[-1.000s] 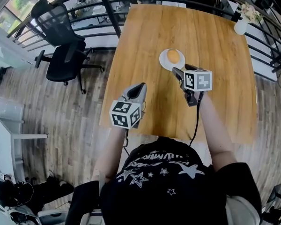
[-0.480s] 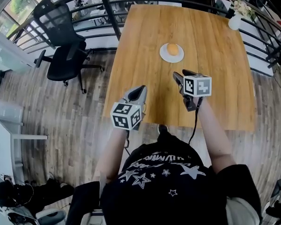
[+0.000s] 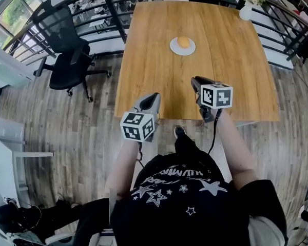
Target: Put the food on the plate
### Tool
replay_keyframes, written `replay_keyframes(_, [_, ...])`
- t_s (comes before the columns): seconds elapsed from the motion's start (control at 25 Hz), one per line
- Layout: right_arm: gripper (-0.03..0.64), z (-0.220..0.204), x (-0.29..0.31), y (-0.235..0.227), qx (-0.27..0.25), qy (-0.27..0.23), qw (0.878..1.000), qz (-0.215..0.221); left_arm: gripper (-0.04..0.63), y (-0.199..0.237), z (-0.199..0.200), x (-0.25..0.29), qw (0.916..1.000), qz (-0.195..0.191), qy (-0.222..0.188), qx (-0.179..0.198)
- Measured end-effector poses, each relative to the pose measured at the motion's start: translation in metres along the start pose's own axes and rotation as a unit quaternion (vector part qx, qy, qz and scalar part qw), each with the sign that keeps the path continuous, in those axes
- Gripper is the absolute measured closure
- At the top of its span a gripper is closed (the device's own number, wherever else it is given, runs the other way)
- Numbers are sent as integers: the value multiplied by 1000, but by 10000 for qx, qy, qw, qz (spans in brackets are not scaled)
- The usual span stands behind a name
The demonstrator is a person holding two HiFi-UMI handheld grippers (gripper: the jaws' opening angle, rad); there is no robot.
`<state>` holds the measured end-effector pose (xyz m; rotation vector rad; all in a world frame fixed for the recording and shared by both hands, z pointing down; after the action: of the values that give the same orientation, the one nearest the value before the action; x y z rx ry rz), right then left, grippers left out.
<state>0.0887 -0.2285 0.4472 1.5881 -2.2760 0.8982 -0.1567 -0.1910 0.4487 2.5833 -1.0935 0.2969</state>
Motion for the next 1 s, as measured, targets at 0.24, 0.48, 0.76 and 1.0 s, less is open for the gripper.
replay_keyframes(0.24, [617, -37, -30, 16, 86, 17, 9999, -55, 594, -17, -19, -15, 9992, -346, 172, 49])
replay_keyframes(0.48, [617, -60, -54, 16, 75, 97, 9997, -206, 594, -31, -26, -17, 9982, -569, 197, 68])
replay_keyframes(0.76, [617, -58, -70, 10, 130, 64, 9999, -80, 594, -43, -23, -9, 9980, -610, 156, 36])
replay_keyframes(1.0, [617, -77, -90, 6, 345, 37, 9993, 104, 594, -74, -33, -10, 9978, -585, 203, -222])
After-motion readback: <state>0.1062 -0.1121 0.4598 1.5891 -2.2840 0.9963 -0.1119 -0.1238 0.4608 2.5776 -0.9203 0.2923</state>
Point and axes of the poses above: the fingertips, and each gripper's own axes: x forward along the fingers, y to its left, z out of its top, the point moved 8 cm from there along -x, backward along the fingers, and after that the axes turned 3 degrees about x, right-handed, at the moved point
